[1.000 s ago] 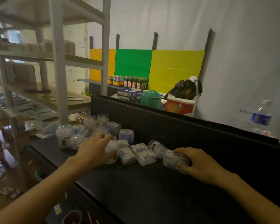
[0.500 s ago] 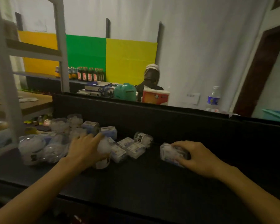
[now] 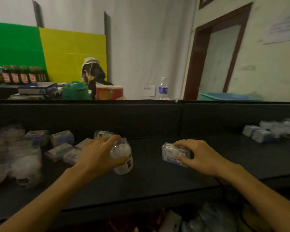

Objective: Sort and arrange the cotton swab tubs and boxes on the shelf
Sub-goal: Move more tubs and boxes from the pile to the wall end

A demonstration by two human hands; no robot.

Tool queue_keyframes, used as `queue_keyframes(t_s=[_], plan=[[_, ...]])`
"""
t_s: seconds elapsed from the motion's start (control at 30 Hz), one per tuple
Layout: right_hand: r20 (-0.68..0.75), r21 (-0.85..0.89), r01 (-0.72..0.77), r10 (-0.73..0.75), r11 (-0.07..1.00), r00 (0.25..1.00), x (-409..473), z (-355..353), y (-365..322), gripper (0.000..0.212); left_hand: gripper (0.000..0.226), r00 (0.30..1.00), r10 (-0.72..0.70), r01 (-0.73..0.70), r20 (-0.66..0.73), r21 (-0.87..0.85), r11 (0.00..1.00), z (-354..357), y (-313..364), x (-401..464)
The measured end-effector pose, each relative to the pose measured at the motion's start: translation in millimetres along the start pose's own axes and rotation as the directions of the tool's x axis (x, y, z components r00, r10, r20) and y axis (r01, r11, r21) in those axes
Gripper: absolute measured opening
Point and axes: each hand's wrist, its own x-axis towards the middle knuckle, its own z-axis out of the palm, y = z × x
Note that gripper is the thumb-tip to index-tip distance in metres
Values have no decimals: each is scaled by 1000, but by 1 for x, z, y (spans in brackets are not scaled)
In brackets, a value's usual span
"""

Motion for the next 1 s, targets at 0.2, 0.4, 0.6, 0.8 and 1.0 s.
queue_keyframes(t_s=[0.2,0.4,0.6,0.8,1.0], plan=[[-24,-5,-77,77,997,997,-49,-32,64,44,75,993,122,-122,-3,-7,993,19,77,23],[-17,-40,-160,159,986,987,-105,-75,144,45,75,980,200,-199,17,-25,980,52,178,42],[11,-104,-223,226,969,974,-154,-116,225,46,71,968,249,-247,18,-94,964,88,269,60],[-6,-124,-285,286,951,958,-192,-147,289,45,70,952,304,-297,41,-128,946,118,342,77],[-14,-70,-325,325,943,946,-190,-145,341,44,71,935,351,-345,51,-98,933,146,376,109]])
